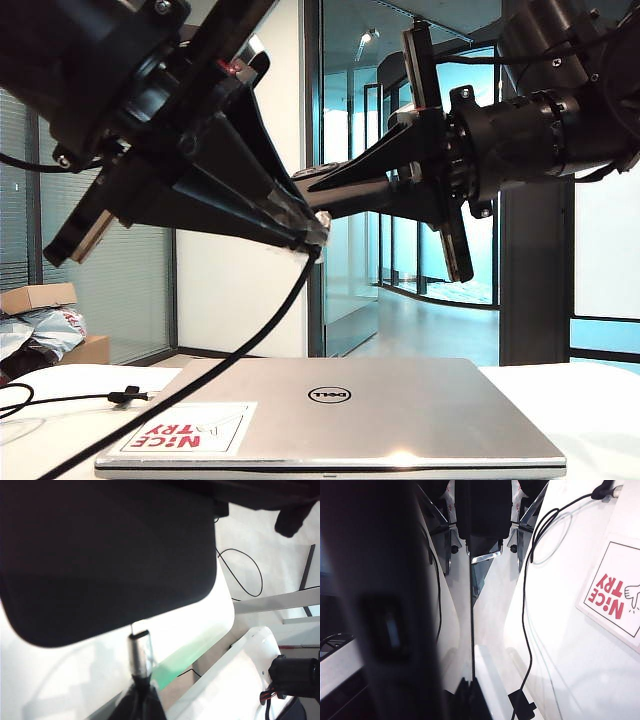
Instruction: Pick up the charging cable and the phone, plug the charging cable into the charging port on the phone, and finally place them back on the table.
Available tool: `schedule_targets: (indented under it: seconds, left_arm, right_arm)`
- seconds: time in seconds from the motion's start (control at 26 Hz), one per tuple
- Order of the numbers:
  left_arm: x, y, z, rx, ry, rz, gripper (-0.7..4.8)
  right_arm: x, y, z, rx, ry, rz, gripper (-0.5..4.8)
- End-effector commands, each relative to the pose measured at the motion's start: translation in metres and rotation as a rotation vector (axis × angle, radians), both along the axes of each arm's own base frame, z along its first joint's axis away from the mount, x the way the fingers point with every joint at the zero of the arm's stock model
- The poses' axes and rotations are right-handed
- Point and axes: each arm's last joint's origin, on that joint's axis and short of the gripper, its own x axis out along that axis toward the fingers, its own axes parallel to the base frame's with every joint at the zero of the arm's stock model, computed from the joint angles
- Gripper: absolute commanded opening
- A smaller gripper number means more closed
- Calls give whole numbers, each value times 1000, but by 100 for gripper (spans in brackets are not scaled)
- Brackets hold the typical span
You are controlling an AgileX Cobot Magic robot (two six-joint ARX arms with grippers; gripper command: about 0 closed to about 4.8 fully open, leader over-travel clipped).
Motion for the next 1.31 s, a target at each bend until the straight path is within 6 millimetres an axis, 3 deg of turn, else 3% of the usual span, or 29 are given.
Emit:
schedule_targets:
  seconds: [0.04, 1.31]
  left_arm:
    - [1, -1, 3, -25, -11, 4, -6]
    - [1, -1, 3, -33, -18, 4, -6]
  right_arm:
    - [1, 2, 6, 18, -47, 9, -6]
    - [4, -2, 9, 46, -38, 13, -6]
